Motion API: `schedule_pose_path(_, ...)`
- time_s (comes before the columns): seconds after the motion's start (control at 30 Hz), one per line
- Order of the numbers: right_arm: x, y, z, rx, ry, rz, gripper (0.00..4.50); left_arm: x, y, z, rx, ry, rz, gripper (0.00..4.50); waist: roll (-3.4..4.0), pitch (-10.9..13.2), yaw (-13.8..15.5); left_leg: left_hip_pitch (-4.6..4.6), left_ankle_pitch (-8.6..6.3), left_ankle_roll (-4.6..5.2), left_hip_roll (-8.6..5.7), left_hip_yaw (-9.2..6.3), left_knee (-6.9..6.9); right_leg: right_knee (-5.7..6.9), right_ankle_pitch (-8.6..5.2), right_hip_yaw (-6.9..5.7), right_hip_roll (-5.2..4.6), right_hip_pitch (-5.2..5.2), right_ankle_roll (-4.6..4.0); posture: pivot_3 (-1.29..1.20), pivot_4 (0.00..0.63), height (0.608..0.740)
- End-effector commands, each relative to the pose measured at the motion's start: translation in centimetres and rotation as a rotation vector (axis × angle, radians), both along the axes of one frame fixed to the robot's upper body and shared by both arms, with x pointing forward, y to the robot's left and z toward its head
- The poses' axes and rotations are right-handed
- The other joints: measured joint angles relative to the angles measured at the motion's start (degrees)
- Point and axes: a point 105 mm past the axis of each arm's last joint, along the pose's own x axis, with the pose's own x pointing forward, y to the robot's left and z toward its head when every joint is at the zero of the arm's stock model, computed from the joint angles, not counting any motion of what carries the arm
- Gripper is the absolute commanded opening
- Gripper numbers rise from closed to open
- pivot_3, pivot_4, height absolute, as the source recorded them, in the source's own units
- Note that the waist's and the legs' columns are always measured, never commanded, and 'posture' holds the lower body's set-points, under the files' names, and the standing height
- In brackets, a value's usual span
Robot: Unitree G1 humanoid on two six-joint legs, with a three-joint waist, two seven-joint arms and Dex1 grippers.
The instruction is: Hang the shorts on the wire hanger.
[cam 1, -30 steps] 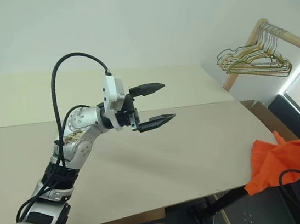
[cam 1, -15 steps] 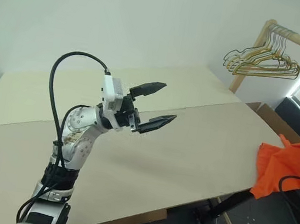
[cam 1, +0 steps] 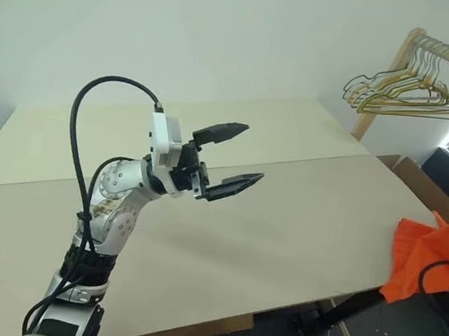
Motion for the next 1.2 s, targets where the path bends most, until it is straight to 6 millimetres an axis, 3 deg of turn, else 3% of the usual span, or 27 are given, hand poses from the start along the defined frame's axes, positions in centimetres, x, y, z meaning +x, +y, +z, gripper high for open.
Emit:
schedule_pose_path(0.03,0.4,2.7,5.3,-0.246,-0.123,0.032,4.47,-0.3,0.5,0.7,-0.006,-0.041,0.015,4.5,0.05,0.0,0.2,-0.03,0.0,0.0,-0.01,0.02,0.0,0.02,0.0,0.0,0.0,-0.05,0.0,-0.16,0.0,0.74)
schedule_pose_path(0.17,1.8,7.1,8.1,-0.529,-0.131,0.135,4.47,-0.4,1.2,0.7,-0.006,-0.045,0.051,4.5,0.06,0.0,0.9,-0.09,0.0,0.0,-0.01,0.06,0.0,0.02,0.0,-0.04,0.0,-0.14,0.0,-0.12,0.0,0.74)
schedule_pose_path(0.27,3.0,10.3,8.6,-0.65,-0.12,0.244,4.47,-0.6,1.7,0.7,-0.006,-0.046,0.064,4.5,0.06,0.0,1.3,-0.09,0.0,0.0,0.0,0.13,0.01,0.06,0.01,-0.09,0.02,-0.17,0.0,-0.1,0.0,0.74)
schedule_pose_path(0.33,4.4,13.5,8.3,-0.744,-0.092,0.369,4.47,-0.7,2.4,0.4,0.011,-0.039,0.094,4.5,0.06,0.0,1.7,-0.05,0.01,0.0,0.0,0.18,0.01,0.09,0.01,-0.12,0.03,-0.17,0.0,-0.07,0.0,0.74)
schedule_pose_path(0.47,7.0,19.2,6.1,-0.809,-0.034,0.622,4.47,-0.6,4.2,-0.5,0.065,-0.018,0.204,4.5,0.06,0.0,2.8,-0.04,0.02,-0.03,0.08,0.19,0.0,0.09,0.01,-0.13,0.13,-0.19,-0.01,-0.03,0.0,0.74)
schedule_pose_path(0.6,8.2,23.7,3.6,-0.797,0.003,0.881,4.47,-0.4,5.7,-1.6,0.134,0.026,0.311,4.5,0.01,0.0,4.9,-0.09,0.02,-0.03,0.09,0.19,0.0,0.07,0.26,-0.17,0.16,-0.26,-0.42,0.02,0.0,0.74)
schedule_pose_path(0.73,8.7,28.9,-0.7,-0.743,0.111,1.225,4.47,-0.3,7.8,-2.6,0.178,0.063,0.411,4.5,-0.01,0.1,7.0,-0.09,0.01,-0.03,0.12,0.17,0.0,0.04,0.3,-0.26,0.21,-0.46,-0.49,0.06,0.0,0.74)
schedule_pose_path(0.87,7.6,30.7,-5.3,-0.753,0.29,1.406,4.47,0.0,9.0,-3.3,0.197,0.089,0.47,4.5,-0.15,0.1,9.9,-0.32,0.01,-0.03,0.1,0.22,0.05,0.04,0.32,-0.35,0.2,-0.82,-0.53,0.08,0.0,0.74)
schedule_pose_path(1.0,4.2,32.2,-9.6,-0.718,0.441,1.665,4.47,0.3,10.1,-4.5,0.241,0.13,0.51,4.5,-0.18,0.1,11.8,-1.01,0.02,-0.03,0.07,0.35,0.22,0.03,0.34,-0.52,0.21,-1.35,-0.56,0.11,0.0,0.74)
schedule_pose_path(1.2,0.4,32.2,-11.5,-0.657,0.556,1.88,4.47,-0.1,11.1,-6.2,0.309,0.166,0.531,4.5,-0.33,0.2,12.4,-1.08,0.02,-0.03,0.1,0.36,0.24,-0.02,0.35,-0.62,0.26,-1.33,-0.58,0.11,0.0,0.74)
